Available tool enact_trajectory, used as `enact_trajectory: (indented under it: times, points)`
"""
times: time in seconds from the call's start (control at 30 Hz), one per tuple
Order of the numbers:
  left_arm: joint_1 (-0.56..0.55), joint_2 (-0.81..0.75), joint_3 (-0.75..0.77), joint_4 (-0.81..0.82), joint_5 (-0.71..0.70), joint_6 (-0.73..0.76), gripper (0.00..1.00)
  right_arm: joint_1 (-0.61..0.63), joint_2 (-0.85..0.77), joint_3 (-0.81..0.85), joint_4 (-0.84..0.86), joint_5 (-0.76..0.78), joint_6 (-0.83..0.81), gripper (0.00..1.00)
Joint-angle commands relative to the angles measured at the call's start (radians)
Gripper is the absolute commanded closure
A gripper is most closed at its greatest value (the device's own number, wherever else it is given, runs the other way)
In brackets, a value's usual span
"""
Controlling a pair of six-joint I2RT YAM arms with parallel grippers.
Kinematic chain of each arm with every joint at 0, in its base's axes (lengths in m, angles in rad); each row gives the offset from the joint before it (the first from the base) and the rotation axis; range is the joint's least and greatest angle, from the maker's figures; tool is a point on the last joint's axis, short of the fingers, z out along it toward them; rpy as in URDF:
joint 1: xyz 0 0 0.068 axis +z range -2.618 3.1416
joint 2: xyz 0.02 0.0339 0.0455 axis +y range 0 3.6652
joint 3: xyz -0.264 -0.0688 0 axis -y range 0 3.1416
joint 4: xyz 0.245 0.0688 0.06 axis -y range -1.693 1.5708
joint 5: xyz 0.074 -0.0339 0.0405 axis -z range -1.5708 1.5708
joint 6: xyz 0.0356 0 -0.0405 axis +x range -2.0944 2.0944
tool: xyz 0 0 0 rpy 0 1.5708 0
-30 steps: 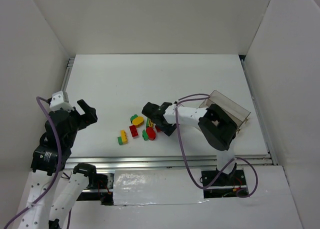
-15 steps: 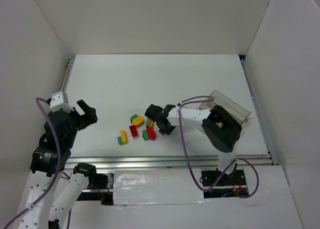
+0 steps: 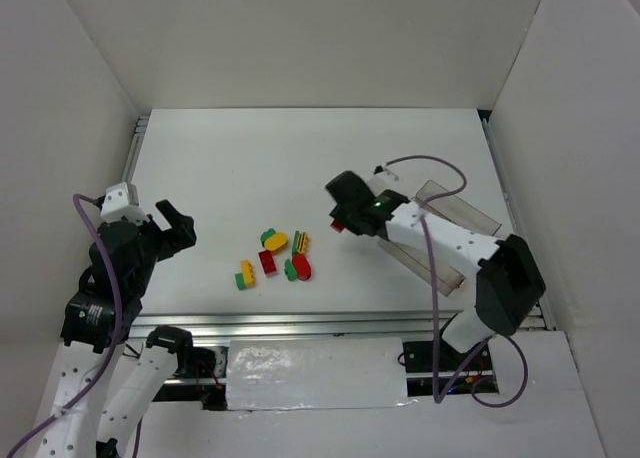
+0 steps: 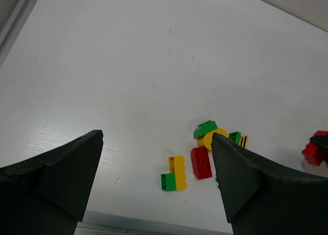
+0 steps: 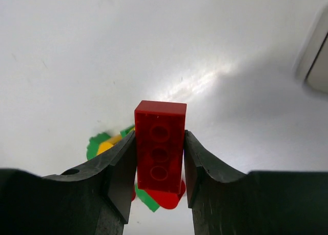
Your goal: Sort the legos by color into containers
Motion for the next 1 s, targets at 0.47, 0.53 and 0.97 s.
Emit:
enact_trajectory:
  times: [0.47, 0.53, 0.97]
  points:
    - [-0.010, 0.034, -0.004, 0.051, 0.021, 0.030, 0.01, -0.385, -0.355, -0.259, 0.215, -0.087, -1.075, 1.00]
    - [-0.011, 0.036, -0.006, 0.052, 0.024, 0.031, 0.00, -0.428, -0.389, -0.300, 0.241, -0.214, -1.138, 1.00]
    - [-0.015, 0.057, -0.004, 0.056, 0.035, 0.033, 0.01, -0.508, -0.301, -0.276, 0.189, -0.327, -1.163, 0.89]
